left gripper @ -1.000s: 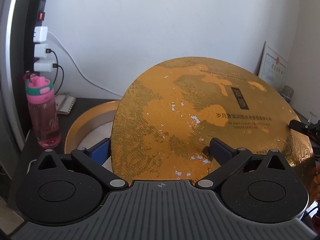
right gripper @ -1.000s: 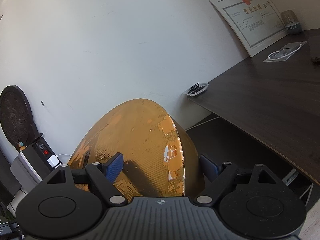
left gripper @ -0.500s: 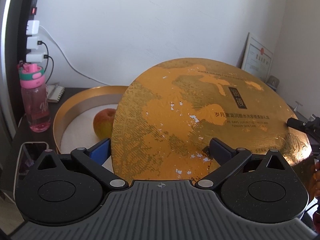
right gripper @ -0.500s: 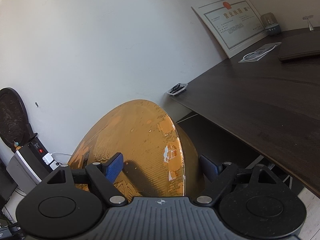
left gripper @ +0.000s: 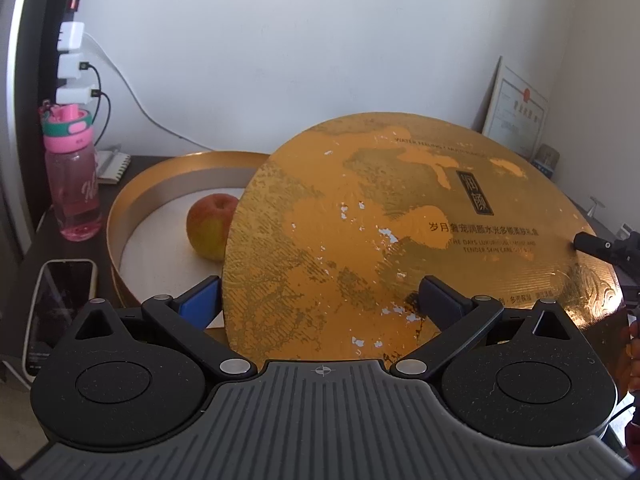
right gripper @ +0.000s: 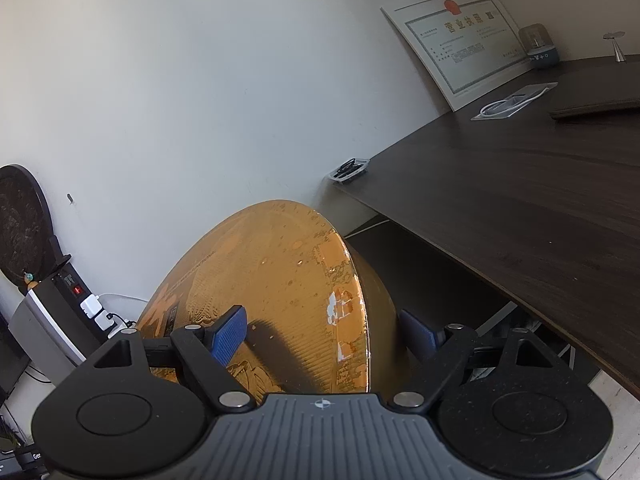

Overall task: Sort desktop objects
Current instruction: 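Carry the gold lid over the box and lower it toward the rim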

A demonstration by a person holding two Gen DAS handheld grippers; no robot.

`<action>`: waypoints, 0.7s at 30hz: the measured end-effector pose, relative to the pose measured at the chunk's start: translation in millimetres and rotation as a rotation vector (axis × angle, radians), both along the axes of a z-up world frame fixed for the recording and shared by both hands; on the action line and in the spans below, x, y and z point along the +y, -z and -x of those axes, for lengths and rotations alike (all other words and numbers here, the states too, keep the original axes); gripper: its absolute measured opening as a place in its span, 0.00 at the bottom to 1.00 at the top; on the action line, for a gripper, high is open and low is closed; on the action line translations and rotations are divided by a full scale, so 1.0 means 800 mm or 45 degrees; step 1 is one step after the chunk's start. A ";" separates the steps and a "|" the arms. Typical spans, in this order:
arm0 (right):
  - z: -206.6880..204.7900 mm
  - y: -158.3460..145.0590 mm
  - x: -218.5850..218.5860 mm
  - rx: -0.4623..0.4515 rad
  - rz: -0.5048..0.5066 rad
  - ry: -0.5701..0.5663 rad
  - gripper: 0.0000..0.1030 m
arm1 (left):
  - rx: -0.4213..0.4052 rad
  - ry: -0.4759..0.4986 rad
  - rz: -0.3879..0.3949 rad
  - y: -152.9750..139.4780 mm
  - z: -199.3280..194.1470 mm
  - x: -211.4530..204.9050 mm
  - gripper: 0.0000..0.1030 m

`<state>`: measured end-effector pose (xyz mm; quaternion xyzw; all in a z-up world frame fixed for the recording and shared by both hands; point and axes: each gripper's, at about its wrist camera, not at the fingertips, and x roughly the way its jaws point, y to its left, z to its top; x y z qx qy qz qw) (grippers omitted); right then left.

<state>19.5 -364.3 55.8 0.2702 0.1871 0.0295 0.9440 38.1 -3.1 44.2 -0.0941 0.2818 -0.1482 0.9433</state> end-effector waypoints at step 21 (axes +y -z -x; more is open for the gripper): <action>-0.230 0.007 0.092 0.093 -0.096 -0.344 0.82 | 0.015 -0.321 -0.095 -0.024 -0.112 0.100 0.98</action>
